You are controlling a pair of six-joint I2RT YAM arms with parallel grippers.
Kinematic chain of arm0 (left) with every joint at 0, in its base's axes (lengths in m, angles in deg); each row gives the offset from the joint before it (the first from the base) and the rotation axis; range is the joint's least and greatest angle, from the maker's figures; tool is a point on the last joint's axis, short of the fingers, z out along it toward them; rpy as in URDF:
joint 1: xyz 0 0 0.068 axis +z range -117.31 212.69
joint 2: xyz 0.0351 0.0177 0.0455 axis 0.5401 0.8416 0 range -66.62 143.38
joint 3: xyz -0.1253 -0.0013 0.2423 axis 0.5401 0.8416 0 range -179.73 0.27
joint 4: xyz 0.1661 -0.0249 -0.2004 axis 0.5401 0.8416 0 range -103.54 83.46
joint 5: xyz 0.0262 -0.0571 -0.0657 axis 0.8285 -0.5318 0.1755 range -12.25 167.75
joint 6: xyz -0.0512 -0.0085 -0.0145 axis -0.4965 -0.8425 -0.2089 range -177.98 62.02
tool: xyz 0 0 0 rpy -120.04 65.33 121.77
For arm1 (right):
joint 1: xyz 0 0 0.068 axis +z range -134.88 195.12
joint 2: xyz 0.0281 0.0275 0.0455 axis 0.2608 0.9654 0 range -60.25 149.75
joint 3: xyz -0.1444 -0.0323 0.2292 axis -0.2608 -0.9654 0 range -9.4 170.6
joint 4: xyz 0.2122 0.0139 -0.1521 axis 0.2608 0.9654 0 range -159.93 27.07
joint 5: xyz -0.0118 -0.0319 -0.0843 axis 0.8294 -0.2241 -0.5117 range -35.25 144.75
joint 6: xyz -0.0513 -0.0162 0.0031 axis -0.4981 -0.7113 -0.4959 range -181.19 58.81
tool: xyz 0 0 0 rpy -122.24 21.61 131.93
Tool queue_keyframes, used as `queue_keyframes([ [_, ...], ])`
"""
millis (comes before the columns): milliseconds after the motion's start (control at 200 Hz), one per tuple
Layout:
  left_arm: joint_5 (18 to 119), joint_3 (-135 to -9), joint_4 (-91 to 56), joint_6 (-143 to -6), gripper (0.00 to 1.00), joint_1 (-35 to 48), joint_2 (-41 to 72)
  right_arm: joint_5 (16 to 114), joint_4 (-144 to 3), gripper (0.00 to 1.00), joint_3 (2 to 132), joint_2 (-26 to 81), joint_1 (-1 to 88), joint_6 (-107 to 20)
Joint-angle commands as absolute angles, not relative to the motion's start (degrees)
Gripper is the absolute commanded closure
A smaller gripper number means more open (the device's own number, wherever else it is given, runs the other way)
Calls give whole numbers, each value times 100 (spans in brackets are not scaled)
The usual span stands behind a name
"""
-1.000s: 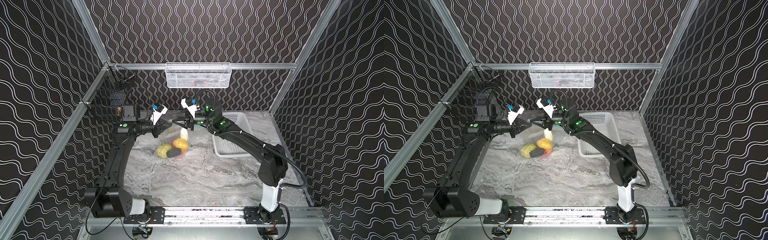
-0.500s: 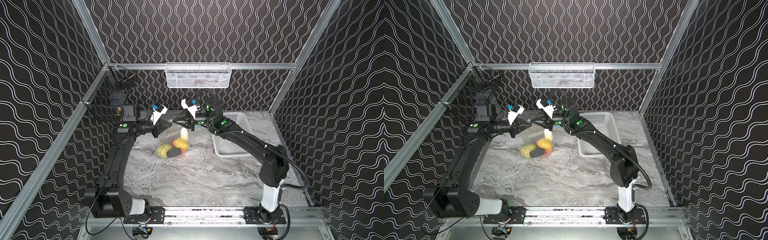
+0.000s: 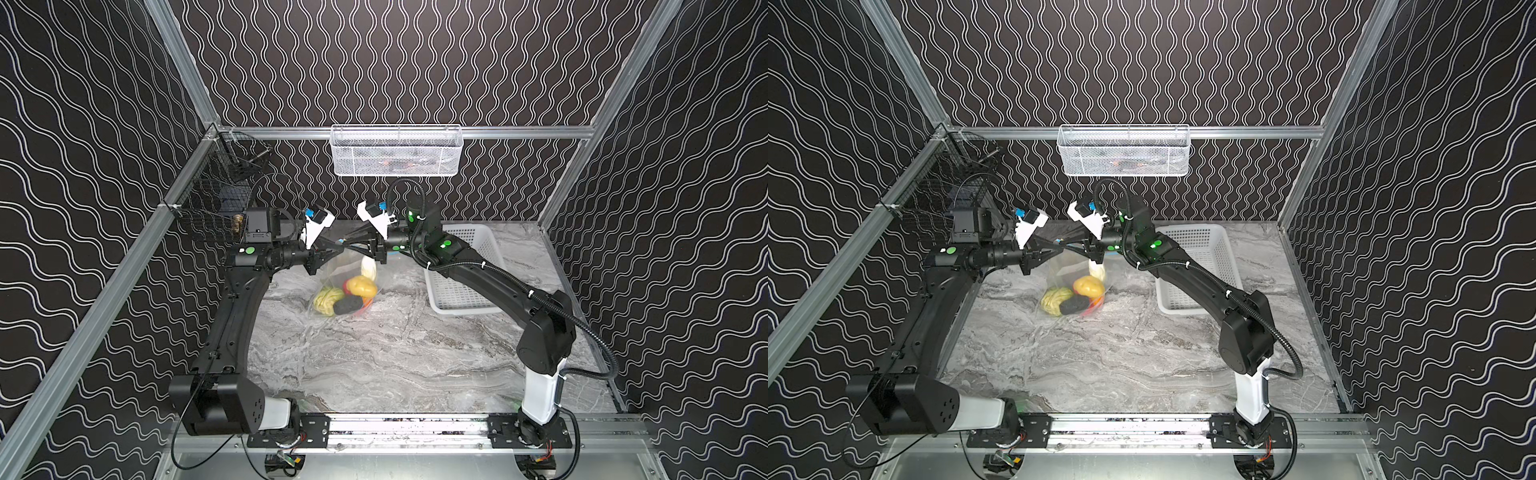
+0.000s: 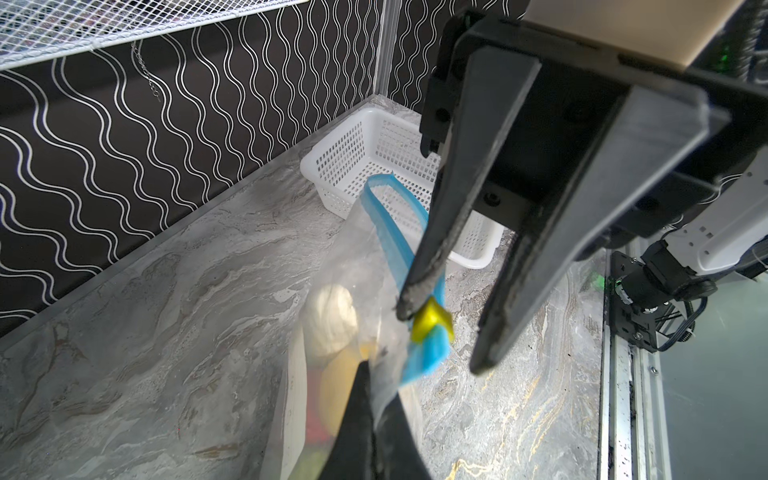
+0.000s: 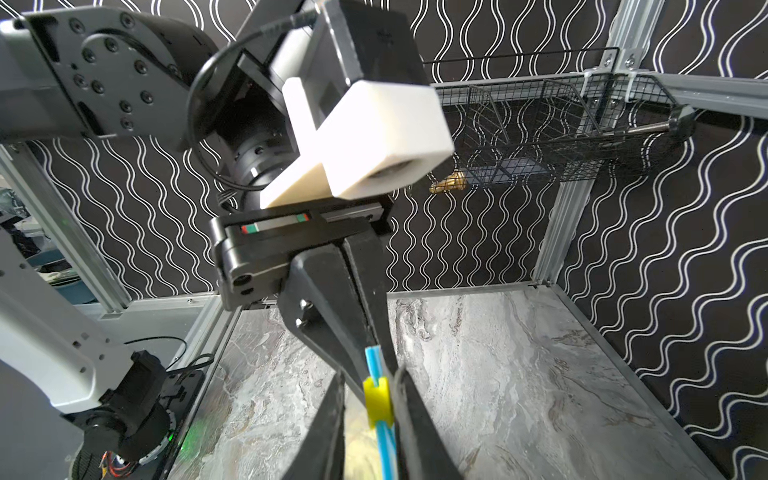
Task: Place the food in the zip-top bag and seal the zipper
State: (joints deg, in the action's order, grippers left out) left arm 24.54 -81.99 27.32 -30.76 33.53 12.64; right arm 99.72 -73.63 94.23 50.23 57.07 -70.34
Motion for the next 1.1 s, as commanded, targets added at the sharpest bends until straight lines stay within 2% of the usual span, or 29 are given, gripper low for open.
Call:
queue_keyframes([
  [0, 2359, -8226, 2578, -3092, 100, 3359, 1231, 9918, -7317, 78, 9456, 5005, 5722, -7156],
  [195, 2362, -8226, 2599, -3095, 100, 3208, 1213, 9848, -7279, 79, 9475, 5015, 5731, -7187],
  [330, 2315, -8261, 2619, -3139, 100, 3192, 1214, 9790, -7467, 89, 9325, 4949, 5731, -7131],
  [425, 2372, -8226, 2599, -3136, 100, 3190, 1183, 9765, -7512, 91, 9297, 4935, 5731, -7144],
  [485, 2398, -8227, 2652, -3087, 100, 3189, 1186, 9756, -7493, 91, 9299, 4944, 5731, -7163],
  [571, 2434, -8209, 2663, -3060, 100, 3190, 1174, 9733, -7519, 79, 9250, 4919, 5731, -7169],
  [696, 2417, -8200, 2655, -3064, 100, 3188, 1175, 9698, -7589, 74, 9138, 4882, 5731, -7167],
  [1096, 2399, -8192, 2610, -3104, 100, 3181, 1204, 9584, -7897, 78, 8859, 4623, 5731, -7118],
])
